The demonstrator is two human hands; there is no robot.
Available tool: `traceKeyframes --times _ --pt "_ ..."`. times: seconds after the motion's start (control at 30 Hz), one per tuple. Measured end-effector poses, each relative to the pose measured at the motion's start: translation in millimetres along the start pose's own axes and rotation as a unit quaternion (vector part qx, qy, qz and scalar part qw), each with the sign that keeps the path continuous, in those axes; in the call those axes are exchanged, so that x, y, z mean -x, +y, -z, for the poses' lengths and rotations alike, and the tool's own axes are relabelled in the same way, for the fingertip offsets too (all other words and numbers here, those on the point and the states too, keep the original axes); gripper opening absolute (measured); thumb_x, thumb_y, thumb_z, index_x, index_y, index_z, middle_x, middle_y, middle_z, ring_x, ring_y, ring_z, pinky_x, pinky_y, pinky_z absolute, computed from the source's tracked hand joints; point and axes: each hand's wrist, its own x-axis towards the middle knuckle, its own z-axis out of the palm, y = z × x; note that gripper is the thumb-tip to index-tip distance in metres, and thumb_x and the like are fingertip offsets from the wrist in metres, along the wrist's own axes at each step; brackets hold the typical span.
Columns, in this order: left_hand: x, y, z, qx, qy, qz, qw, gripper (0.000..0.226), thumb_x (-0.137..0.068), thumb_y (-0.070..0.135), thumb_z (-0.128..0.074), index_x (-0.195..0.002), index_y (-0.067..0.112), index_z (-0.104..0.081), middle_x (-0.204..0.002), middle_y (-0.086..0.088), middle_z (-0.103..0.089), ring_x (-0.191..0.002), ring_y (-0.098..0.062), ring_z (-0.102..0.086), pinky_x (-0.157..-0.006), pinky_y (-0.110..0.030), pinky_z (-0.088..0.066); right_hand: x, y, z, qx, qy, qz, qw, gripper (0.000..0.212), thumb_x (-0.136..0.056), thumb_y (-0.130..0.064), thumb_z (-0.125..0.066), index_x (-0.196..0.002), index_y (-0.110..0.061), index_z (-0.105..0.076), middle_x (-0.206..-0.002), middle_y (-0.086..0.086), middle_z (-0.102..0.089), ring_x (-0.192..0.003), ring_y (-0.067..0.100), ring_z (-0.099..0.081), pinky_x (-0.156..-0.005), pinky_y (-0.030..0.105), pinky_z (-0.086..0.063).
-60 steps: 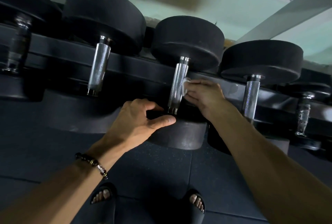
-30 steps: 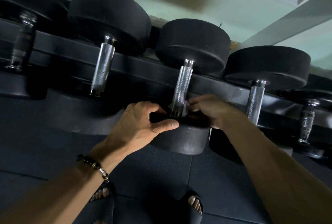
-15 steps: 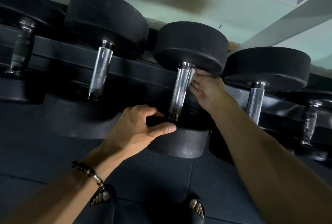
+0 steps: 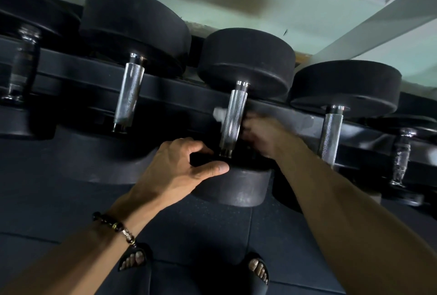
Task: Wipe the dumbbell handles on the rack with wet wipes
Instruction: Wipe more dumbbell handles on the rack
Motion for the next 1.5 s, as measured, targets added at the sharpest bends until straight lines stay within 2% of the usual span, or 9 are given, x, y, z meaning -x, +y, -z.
traceKeyframes --times 0.1,0.3,0.47,0.67,0.8,1.0,1.17,1.3,1.5 --pt "0 -3 -1 -0.011 0.004 0.002 1.000 0.072 -0.056 0.094 -0.048 -0.099 0.040 -0.070 -0.103 0.022 -0.066 -0.108 -0.009 -0.058 -0.092 -0.040 -0.051 16 14 17 0.205 -0.051 -0.020 0.977 0.027 -0.093 0.000 -0.057 -0.109 -0.014 -0.075 -0.106 0.006 -0.075 -0.100 0.021 -0.071 -0.092 0.035 -0.057" --pt "1 4 0 -0.014 0.004 0.008 1.000 0.065 -0.062 0.082 -0.054 -0.102 0.035 -0.071 -0.104 0.020 -0.066 -0.104 -0.004 -0.058 -0.088 -0.030 -0.049 -8 -22 -1 -0.102 0.058 0.087 0.989 0.025 -0.098 0.004 -0.047 -0.102 -0.008 -0.068 -0.093 0.005 -0.074 -0.082 0.014 -0.070 -0.066 0.024 -0.058" --pt "2 9 3 -0.011 -0.002 0.013 1.000 0.063 -0.059 0.083 -0.051 -0.098 0.037 -0.069 -0.101 0.019 -0.066 -0.094 -0.001 -0.059 -0.075 -0.022 -0.045 17 12 21 0.204 -0.022 -0.009 0.979 0.019 -0.087 -0.003 -0.069 -0.102 -0.012 -0.076 -0.101 0.008 -0.076 -0.097 0.019 -0.070 -0.095 0.035 -0.055" --pt "0 16 11 -0.090 -0.039 -0.018 0.995 0.065 -0.068 0.078 -0.052 -0.117 0.036 -0.065 -0.116 0.017 -0.065 -0.096 -0.003 -0.058 -0.073 -0.022 -0.042 82 -8 17 0.119 0.102 0.135 0.978 0.027 -0.096 -0.003 -0.059 -0.085 -0.024 -0.072 -0.084 -0.001 -0.076 -0.081 0.014 -0.073 -0.070 0.026 -0.060" --pt "-14 30 23 0.111 -0.036 -0.049 0.992 0.042 -0.087 0.049 -0.064 -0.127 0.042 -0.056 -0.098 0.022 -0.068 -0.093 0.009 -0.064 -0.082 -0.010 -0.049 120 -17 -13 0.146 0.132 0.237 0.951 0.024 -0.091 -0.003 -0.066 -0.087 -0.026 -0.073 -0.085 -0.003 -0.076 -0.079 0.010 -0.072 -0.070 0.027 -0.061" --pt "-39 48 33 0.307 -0.084 -0.030 0.947 0.021 -0.091 0.004 -0.064 -0.111 0.008 -0.070 -0.097 -0.006 -0.075 -0.086 -0.016 -0.073 -0.073 -0.026 -0.059 133 -7 -47 0.029 0.136 0.239 0.961 0.014 -0.088 -0.003 -0.070 -0.099 -0.012 -0.067 -0.091 0.003 -0.076 -0.083 0.014 -0.074 -0.072 0.024 -0.059" --pt "-72 25 21 0.244 0.061 0.034 0.967 0.023 -0.075 0.011 -0.083 -0.088 0.017 -0.065 -0.086 0.000 -0.072 -0.078 -0.010 -0.070 -0.080 -0.029 -0.058 127 43 -54 0.269 0.367 0.244 0.856 0.016 -0.090 -0.021 -0.058 -0.093 -0.015 -0.072 -0.089 0.002 -0.073 -0.086 0.024 -0.068 -0.079 0.036 -0.054" --pt "-104 27 1 0.194 0.164 -0.034 0.967 0.015 -0.072 0.018 -0.086 -0.078 0.020 -0.072 -0.079 0.000 -0.073 -0.057 0.010 -0.060 -0.065 -0.012 -0.052 113 79 -71 0.334 0.411 0.268 0.805 0.044 -0.096 -0.033 -0.029 -0.085 -0.012 -0.066 -0.086 0.007 -0.065 -0.082 0.034 -0.055 -0.073 0.042 -0.045" --pt "-112 34 -16 0.111 0.167 -0.083 0.976 0.013 -0.082 0.023 -0.075 -0.090 0.015 -0.080 -0.081 0.000 -0.077 -0.074 -0.010 -0.071 -0.079 -0.029 -0.057 107 84 -72 0.308 0.442 0.279 0.795 0.044 -0.094 -0.032 -0.027 -0.088 -0.014 -0.066 -0.087 0.004 -0.062 -0.083 0.028 -0.052 -0.074 0.040 -0.041"
